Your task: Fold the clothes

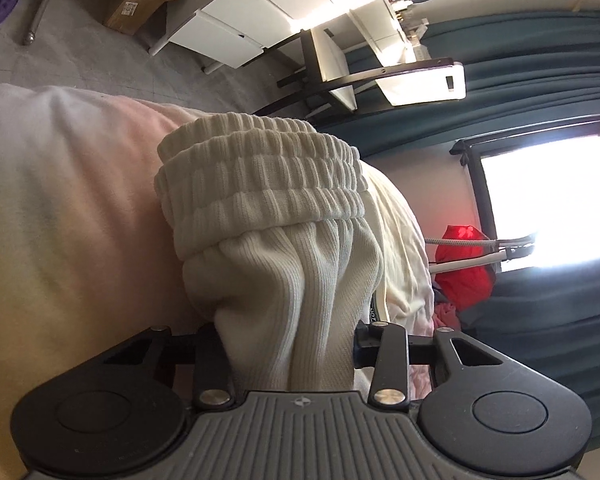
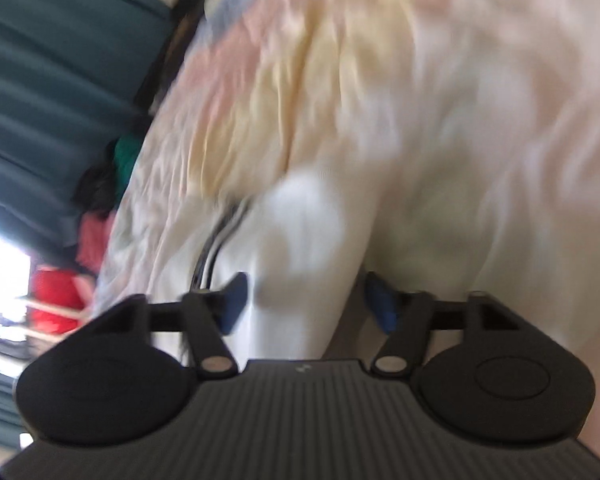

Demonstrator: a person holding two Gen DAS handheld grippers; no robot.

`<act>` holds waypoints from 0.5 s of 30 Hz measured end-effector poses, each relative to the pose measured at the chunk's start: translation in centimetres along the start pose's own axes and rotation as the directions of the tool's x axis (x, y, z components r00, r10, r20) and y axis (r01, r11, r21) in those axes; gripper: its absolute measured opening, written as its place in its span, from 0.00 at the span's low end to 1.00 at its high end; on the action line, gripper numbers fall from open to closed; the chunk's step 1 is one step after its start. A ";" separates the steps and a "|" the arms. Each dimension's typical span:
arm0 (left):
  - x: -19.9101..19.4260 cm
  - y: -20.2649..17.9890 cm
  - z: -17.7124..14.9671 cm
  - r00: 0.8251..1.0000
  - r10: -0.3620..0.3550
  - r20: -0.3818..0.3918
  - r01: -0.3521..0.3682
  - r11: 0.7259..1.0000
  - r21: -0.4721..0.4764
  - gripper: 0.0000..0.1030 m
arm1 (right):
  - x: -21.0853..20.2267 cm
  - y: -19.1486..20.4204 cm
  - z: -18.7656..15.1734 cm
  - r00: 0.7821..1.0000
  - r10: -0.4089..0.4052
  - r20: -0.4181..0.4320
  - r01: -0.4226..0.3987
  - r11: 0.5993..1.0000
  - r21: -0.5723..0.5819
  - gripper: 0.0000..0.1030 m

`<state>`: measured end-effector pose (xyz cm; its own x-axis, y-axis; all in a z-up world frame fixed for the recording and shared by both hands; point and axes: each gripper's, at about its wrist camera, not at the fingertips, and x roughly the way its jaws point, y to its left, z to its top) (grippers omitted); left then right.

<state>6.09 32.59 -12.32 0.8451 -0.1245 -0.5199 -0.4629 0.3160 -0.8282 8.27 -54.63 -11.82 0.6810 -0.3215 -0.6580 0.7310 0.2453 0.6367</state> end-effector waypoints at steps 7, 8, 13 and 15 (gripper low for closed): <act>-0.1 -0.1 0.2 1.000 -0.005 -0.009 0.005 0.999 0.052 0.36 | -5.1 9.0 -6.1 0.975 0.177 0.132 -0.087 0.857 -0.507 0.68; 0.0 -0.1 0.2 1.000 -0.006 -0.010 0.006 0.999 0.053 0.36 | -5.9 10.1 -8.0 0.967 0.233 0.105 -0.133 0.809 -0.572 0.68; 0.3 -0.5 0.2 1.000 -0.007 -0.008 0.008 0.997 0.071 0.36 | -8.4 13.2 -18.3 0.919 0.359 -0.165 -0.361 0.595 -0.718 0.67; 0.2 -0.5 0.1 1.000 -0.007 -0.002 0.007 0.996 0.087 0.36 | -8.9 13.7 -22.0 0.899 0.359 -0.253 -0.415 0.508 -0.754 0.67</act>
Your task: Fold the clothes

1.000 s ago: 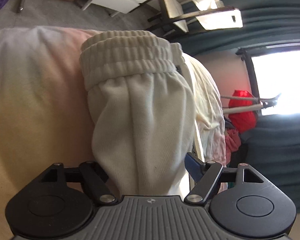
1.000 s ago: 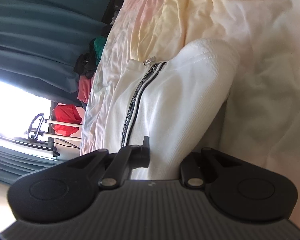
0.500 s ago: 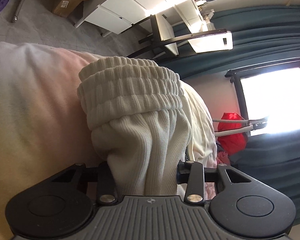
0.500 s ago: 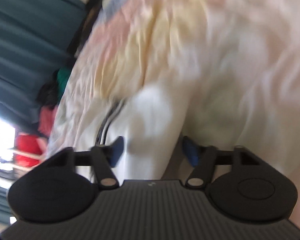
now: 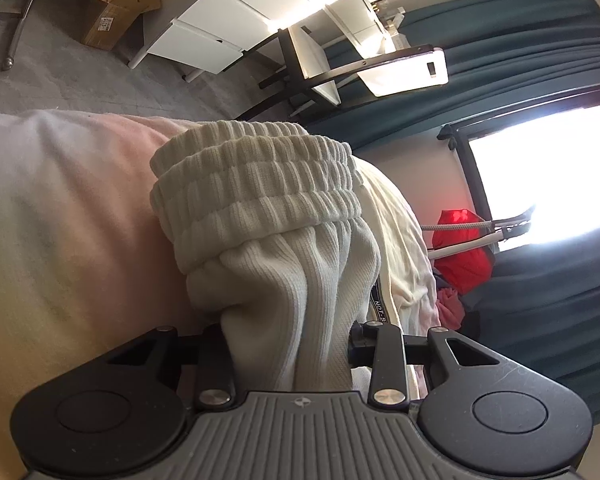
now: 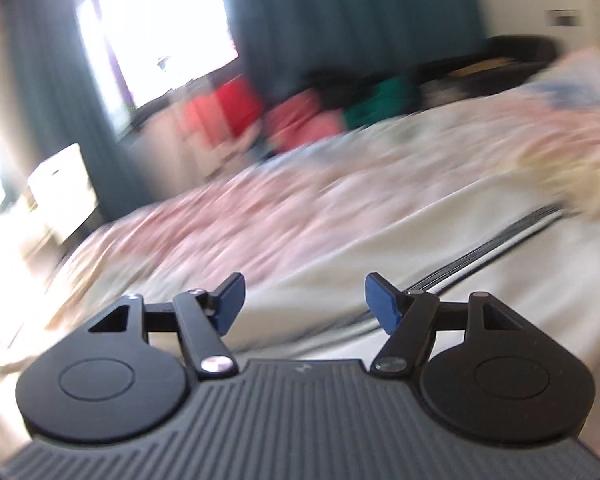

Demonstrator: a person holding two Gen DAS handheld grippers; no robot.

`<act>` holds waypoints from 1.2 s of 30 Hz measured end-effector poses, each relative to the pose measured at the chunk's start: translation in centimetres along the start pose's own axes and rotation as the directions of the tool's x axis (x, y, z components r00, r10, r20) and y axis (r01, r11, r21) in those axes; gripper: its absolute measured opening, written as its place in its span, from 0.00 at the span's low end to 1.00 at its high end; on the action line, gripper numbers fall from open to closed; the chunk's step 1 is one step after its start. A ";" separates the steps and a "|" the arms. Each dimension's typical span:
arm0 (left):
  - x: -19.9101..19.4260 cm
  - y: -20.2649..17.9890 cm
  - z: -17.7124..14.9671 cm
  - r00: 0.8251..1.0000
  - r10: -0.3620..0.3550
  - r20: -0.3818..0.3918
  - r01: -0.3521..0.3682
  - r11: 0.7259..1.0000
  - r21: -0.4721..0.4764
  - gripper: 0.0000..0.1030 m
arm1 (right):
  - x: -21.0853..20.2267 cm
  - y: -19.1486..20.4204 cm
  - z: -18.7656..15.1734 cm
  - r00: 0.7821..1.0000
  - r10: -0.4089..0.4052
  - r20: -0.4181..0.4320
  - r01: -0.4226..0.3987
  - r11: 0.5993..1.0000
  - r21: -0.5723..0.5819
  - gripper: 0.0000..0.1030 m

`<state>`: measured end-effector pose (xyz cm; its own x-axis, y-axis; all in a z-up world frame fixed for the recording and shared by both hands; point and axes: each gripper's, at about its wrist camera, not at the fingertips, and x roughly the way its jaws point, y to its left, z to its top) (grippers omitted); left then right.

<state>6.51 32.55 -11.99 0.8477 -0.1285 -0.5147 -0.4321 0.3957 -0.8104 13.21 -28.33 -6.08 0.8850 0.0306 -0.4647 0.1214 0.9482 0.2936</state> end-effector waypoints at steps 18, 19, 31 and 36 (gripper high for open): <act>-0.3 -6.6 -1.8 0.984 0.128 0.121 -0.168 0.880 0.443 0.27 | 3.5 6.3 -6.2 0.979 0.062 -0.194 -0.114 0.956 -0.270 0.71; -0.4 -7.8 -2.4 0.978 0.141 0.154 -0.200 0.846 0.495 0.25 | 3.3 6.0 -5.7 0.977 0.065 -0.203 -0.117 0.961 -0.252 0.71; -2.0 -28.3 -20.3 0.874 -0.212 0.438 -0.352 0.346 0.870 0.17 | 2.2 -4.5 0.1 0.985 -0.060 -0.161 0.090 0.979 0.185 0.71; 1.1 -32.7 -33.2 0.882 -0.316 0.350 -0.328 0.121 0.937 0.17 | 1.9 -9.0 1.6 0.987 -0.108 -0.122 0.144 0.926 0.348 0.71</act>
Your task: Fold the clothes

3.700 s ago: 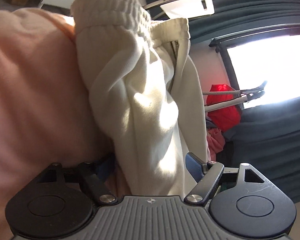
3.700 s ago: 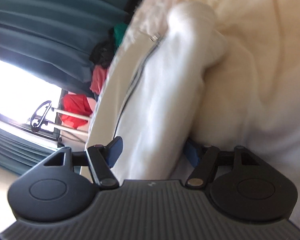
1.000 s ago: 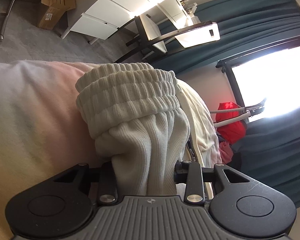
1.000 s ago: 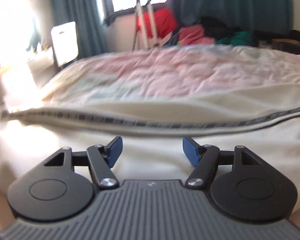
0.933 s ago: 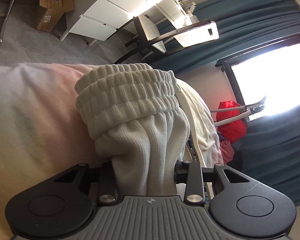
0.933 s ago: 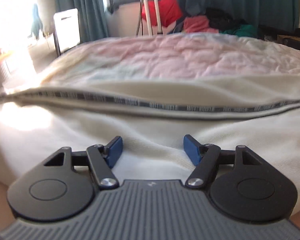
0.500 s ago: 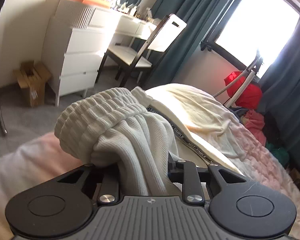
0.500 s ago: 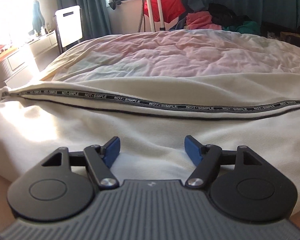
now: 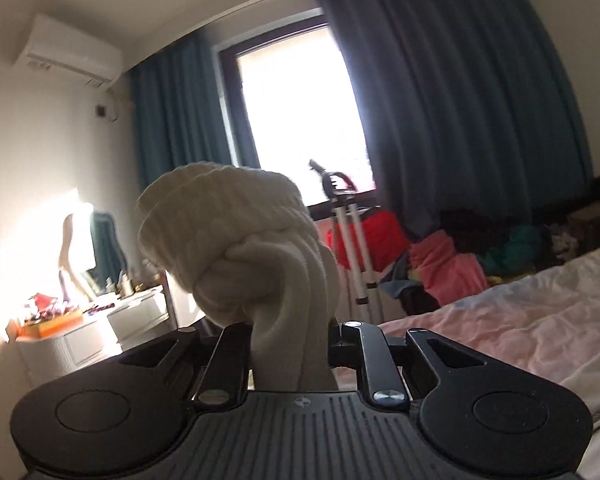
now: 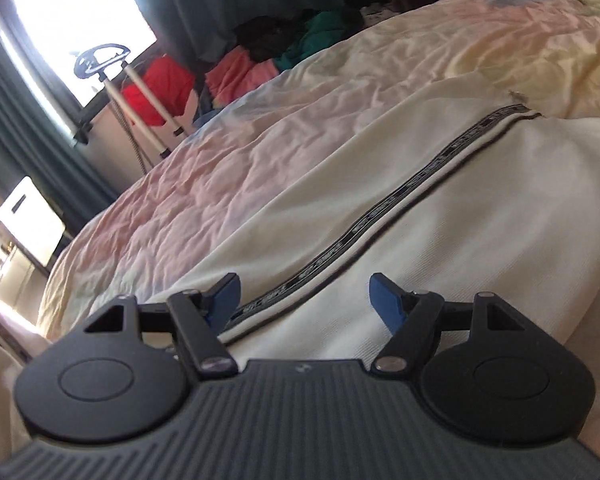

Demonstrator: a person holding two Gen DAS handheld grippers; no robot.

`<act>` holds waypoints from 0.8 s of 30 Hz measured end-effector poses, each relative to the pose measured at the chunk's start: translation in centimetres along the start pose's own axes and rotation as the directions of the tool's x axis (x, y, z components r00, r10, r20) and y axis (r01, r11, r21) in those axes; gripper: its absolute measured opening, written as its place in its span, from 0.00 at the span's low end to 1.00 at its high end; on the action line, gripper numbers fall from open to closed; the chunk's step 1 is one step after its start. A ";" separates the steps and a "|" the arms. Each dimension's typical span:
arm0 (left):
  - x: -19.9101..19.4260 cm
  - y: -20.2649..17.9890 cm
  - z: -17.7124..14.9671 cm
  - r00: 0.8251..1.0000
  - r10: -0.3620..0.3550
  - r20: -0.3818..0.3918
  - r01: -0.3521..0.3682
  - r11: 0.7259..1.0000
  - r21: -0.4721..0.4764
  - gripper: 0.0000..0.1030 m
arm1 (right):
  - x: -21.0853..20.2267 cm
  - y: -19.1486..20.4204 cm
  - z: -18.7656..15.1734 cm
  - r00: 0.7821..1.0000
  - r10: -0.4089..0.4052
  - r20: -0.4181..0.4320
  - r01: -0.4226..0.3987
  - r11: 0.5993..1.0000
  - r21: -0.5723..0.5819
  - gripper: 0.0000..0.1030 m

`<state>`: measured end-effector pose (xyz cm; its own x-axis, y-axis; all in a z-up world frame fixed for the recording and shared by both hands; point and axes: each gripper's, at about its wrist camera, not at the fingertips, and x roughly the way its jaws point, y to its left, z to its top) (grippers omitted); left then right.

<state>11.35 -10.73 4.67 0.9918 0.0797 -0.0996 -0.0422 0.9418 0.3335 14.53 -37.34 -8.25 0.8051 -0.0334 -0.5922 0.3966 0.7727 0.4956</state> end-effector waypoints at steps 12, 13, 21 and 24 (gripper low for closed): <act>-0.1 -22.9 -9.9 0.976 -0.139 -0.166 0.192 0.907 0.374 0.16 | -0.8 -5.9 2.3 0.992 0.126 -0.007 -0.119 0.950 0.288 0.73; 0.0 -22.5 -10.0 0.973 -0.151 -0.173 0.206 0.909 0.363 0.16 | -0.6 -5.9 2.3 0.987 0.162 -0.015 -0.150 0.941 0.302 0.73; -3.3 -14.5 -11.8 0.934 -0.269 -0.235 0.352 0.807 0.475 0.82 | 0.8 -4.0 1.1 0.933 0.351 -0.081 -0.308 0.894 0.326 0.73; -4.9 -11.1 -12.4 0.924 -0.293 -0.245 0.380 0.755 0.534 0.84 | 0.7 -3.7 0.7 0.918 0.383 -0.101 -0.329 0.880 0.341 0.73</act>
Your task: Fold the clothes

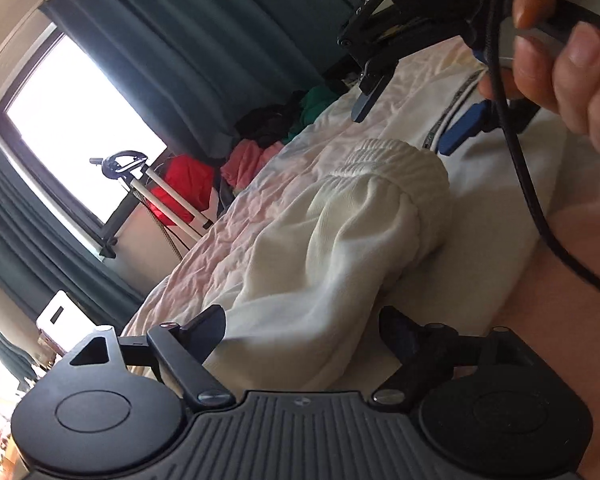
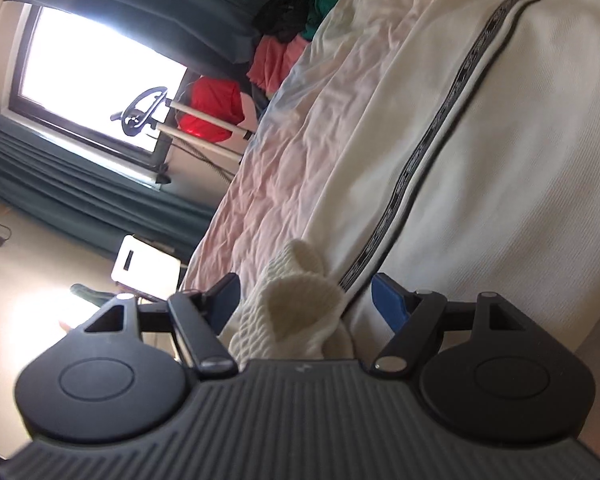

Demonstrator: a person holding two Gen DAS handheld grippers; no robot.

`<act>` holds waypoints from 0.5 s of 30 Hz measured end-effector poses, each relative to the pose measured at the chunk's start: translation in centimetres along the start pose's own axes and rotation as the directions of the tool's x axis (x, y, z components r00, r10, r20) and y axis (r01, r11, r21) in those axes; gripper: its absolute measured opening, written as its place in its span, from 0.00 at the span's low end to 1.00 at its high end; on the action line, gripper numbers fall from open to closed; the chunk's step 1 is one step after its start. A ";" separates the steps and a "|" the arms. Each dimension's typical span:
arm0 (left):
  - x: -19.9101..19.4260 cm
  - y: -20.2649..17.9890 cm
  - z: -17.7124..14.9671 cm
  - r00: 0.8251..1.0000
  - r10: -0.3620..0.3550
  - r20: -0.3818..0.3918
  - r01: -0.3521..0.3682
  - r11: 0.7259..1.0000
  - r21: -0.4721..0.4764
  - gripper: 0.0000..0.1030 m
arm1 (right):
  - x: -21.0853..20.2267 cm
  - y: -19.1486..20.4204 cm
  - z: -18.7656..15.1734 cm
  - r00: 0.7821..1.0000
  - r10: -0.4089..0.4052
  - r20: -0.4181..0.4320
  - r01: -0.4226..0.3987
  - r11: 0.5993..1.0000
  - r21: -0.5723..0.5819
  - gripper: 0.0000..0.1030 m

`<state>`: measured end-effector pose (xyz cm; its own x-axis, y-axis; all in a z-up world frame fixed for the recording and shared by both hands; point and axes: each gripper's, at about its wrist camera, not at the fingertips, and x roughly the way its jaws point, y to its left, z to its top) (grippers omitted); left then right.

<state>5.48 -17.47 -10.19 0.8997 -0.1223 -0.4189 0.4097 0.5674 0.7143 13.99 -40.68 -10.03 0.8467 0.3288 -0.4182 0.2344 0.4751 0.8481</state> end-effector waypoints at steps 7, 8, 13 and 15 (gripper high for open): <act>1.4 6.3 -6.4 0.990 0.081 -0.119 -0.099 0.984 -0.151 0.81 | -1.9 0.4 -1.7 1.000 0.006 -0.016 -0.006 0.999 0.034 0.76; 1.8 7.3 -7.0 0.988 0.067 -0.136 -0.093 0.977 -0.192 0.76 | -2.6 0.4 -2.0 1.000 0.016 -0.006 -0.016 0.999 0.049 0.76; 2.9 10.5 -8.6 0.990 -0.003 -0.144 -0.040 0.954 -0.297 0.74 | -5.1 1.4 -3.2 0.993 0.117 0.006 -0.117 0.984 0.131 0.81; 2.2 10.4 -8.7 0.989 -0.009 -0.146 -0.035 0.954 -0.298 0.73 | -4.8 2.0 -4.0 0.986 0.158 -0.044 -0.150 0.976 0.158 0.81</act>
<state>10.44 -4.77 -8.59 0.8643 -0.0072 -0.5029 0.3143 0.7883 0.5289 8.47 -38.10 -7.62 0.8513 0.4355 -0.2926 0.1778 0.2853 0.9418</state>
